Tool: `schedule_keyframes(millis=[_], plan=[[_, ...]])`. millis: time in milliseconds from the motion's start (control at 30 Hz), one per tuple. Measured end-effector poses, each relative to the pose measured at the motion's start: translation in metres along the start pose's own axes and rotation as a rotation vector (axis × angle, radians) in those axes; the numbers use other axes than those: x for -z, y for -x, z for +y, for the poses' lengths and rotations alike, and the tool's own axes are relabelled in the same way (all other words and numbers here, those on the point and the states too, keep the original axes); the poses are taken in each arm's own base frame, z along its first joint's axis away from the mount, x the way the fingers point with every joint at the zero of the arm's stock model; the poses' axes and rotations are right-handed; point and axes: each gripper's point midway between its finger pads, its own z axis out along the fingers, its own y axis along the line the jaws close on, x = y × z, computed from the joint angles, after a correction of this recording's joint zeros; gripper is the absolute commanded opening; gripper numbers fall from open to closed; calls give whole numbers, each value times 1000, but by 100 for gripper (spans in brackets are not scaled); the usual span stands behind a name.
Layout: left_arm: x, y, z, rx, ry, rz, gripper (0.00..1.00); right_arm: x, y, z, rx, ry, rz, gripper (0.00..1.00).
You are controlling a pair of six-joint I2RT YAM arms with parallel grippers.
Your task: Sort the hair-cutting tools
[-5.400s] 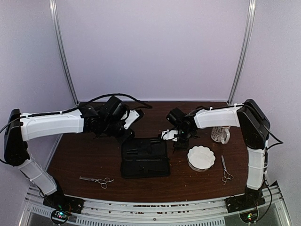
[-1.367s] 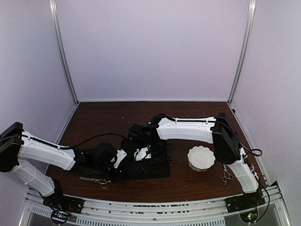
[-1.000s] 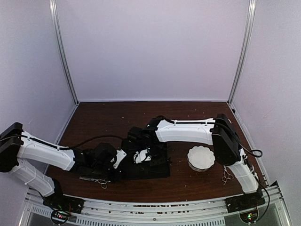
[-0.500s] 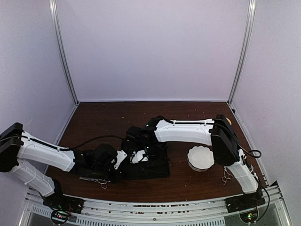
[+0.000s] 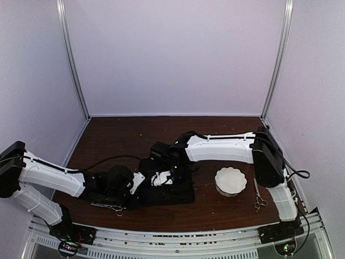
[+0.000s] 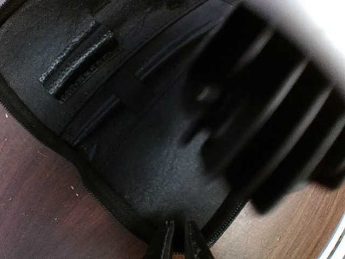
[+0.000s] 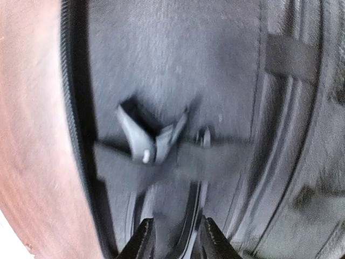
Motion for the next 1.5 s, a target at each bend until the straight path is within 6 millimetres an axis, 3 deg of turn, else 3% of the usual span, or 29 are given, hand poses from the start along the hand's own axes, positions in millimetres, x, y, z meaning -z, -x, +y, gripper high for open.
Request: schedule_keyframes(millis=[200, 467, 700, 933, 1500], plan=[[0, 0, 0, 0, 0, 0, 12, 18, -21, -6, -39, -13, -28, 32], [0, 0, -2, -5, -3, -2, 12, 5, -35, -12, -72, -2, -19, 32], [0, 1, -4, -10, -5, -5, 12, -9, -33, -9, -71, 24, -15, 14], [0, 0, -6, -16, -6, -7, 12, -7, -24, -8, -97, 48, -42, 0], [0, 3, -9, -25, -2, -21, 12, -8, 15, -6, -111, 66, -107, 0]])
